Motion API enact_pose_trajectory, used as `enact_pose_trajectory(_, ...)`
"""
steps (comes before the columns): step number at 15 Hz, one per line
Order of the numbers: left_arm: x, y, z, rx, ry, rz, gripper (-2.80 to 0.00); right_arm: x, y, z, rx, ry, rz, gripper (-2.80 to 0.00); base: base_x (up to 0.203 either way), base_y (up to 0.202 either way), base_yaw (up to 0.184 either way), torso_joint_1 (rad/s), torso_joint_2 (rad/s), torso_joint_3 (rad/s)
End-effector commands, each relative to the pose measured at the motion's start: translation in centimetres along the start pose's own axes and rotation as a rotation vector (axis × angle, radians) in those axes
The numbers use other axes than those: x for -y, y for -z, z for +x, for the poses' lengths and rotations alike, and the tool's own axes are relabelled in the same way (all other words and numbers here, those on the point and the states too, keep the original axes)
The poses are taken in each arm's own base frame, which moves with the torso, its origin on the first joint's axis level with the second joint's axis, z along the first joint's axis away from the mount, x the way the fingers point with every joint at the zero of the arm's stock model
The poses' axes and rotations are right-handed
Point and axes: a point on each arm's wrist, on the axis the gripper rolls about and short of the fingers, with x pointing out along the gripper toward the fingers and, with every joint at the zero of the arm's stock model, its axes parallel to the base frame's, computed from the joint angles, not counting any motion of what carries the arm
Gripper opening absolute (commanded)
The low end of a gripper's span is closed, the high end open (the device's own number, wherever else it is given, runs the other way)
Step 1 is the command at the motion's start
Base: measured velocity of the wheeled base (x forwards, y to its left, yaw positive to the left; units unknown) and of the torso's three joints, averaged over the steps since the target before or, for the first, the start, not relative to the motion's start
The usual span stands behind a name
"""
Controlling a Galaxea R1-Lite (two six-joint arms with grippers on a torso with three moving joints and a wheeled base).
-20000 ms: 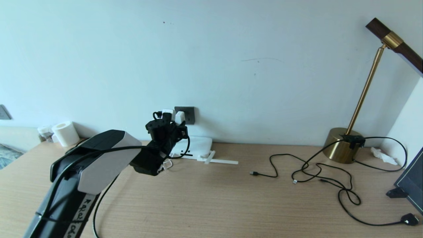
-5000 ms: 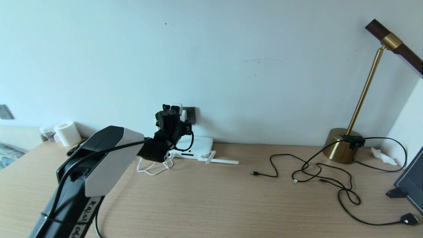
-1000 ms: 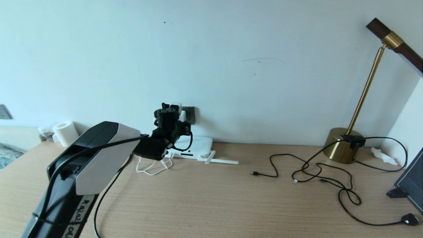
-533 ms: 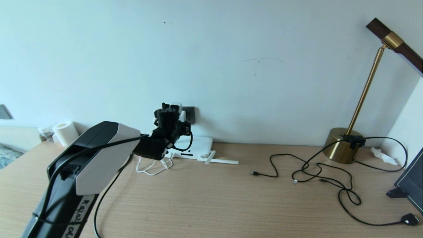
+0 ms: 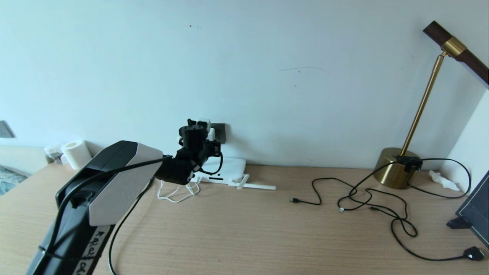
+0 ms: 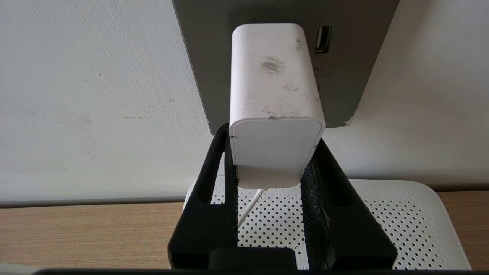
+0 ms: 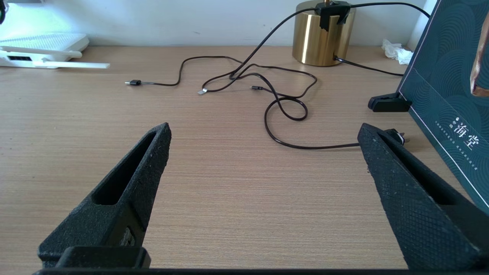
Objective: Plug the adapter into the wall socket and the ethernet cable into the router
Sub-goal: Hand it to the other hand
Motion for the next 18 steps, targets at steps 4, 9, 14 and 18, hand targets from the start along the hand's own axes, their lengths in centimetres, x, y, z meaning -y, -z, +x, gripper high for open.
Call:
enact_pose_trajectory(4,0.0,-0.3,-0.1,0.006,-0.002,0.000,-2.80,0.0,0.0,0.0,0.000,-0.001,0.000,0.00,0.000,0.000,0.000,0.000,0.00,0.000)
enact_pose_trajectory(9,0.1,0.1,0.2,0.005,-0.003,0.001,-2.80,0.0,0.0,0.0,0.000,-0.001,0.000,0.00,0.000,0.000,0.000,0.000,0.00,0.000)
enact_pose_trajectory(14,0.0,-0.6,0.3,0.024,-0.005,-0.004,-2.80,0.0,0.0,0.0,0.000,0.000,0.000,0.00,0.000,0.000,0.000,0.000,0.00,0.000)
enact_pose_trajectory(18,0.0,-0.7,0.2,0.024,-0.005,-0.004,-2.80,0.0,0.0,0.0,0.000,-0.001,0.000,0.00,0.000,0.000,0.000,0.000,0.00,0.000)
